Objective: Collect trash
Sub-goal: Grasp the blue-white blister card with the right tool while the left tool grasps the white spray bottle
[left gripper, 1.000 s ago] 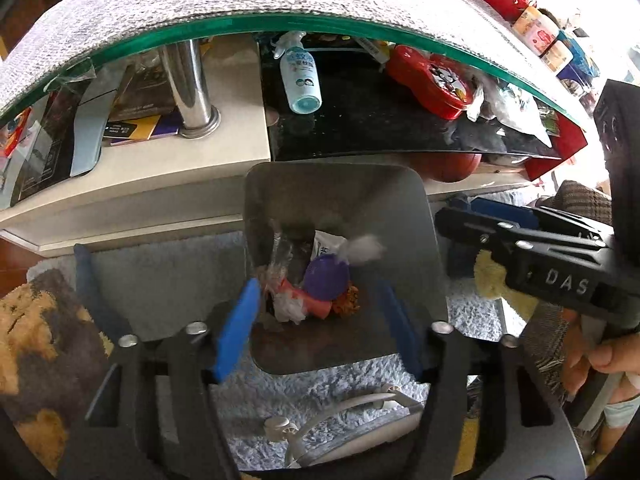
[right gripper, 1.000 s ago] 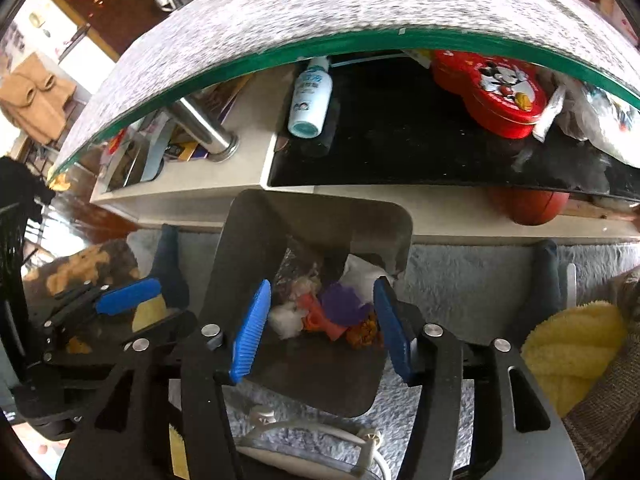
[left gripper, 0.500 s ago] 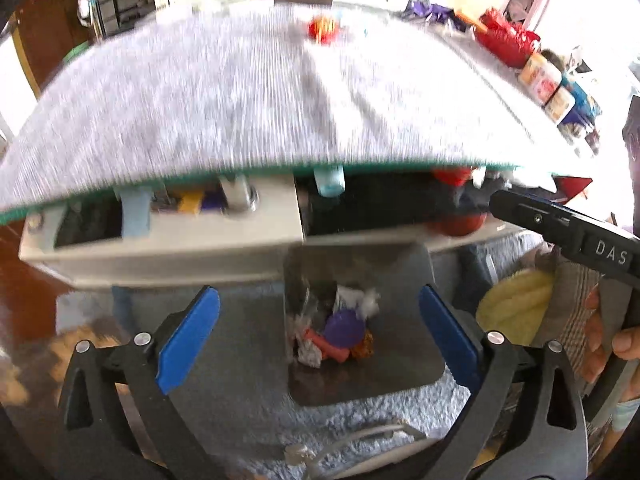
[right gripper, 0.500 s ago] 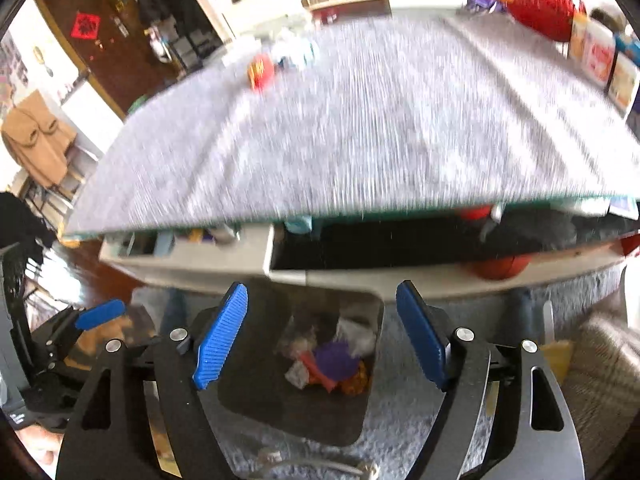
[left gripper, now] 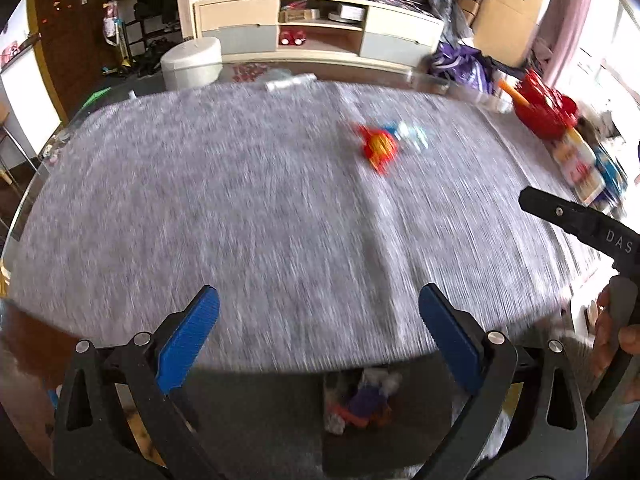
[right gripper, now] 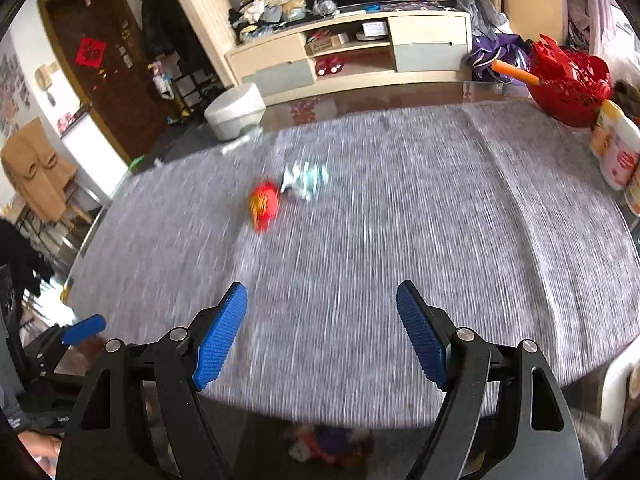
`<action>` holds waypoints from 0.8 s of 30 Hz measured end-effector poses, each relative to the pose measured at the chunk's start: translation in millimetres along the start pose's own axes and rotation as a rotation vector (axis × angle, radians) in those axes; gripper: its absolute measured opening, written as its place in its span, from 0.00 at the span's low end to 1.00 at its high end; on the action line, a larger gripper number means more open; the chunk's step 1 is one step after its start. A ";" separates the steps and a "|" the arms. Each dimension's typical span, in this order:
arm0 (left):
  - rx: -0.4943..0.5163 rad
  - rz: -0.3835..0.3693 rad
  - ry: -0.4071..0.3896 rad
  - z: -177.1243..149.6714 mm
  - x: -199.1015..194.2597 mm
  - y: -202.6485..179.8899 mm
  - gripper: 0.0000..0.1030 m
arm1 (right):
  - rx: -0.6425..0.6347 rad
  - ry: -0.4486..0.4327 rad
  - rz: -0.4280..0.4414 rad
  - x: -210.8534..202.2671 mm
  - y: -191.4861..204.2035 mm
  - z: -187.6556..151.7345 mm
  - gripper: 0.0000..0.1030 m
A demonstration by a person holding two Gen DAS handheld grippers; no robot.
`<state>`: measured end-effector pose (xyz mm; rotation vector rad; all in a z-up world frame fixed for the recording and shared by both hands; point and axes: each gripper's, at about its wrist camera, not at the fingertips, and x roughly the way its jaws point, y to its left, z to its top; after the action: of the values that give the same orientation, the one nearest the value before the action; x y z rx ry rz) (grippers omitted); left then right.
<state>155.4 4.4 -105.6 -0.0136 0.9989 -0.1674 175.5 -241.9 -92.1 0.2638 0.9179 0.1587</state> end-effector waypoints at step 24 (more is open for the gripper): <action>0.039 0.067 0.012 136.7 109.0 33.1 0.92 | -0.084 0.078 0.021 133.0 20.1 66.1 0.30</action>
<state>332.1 12.2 -125.5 0.0572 1.0066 -0.1255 307.6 -200.3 -149.3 0.1909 0.9840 0.2280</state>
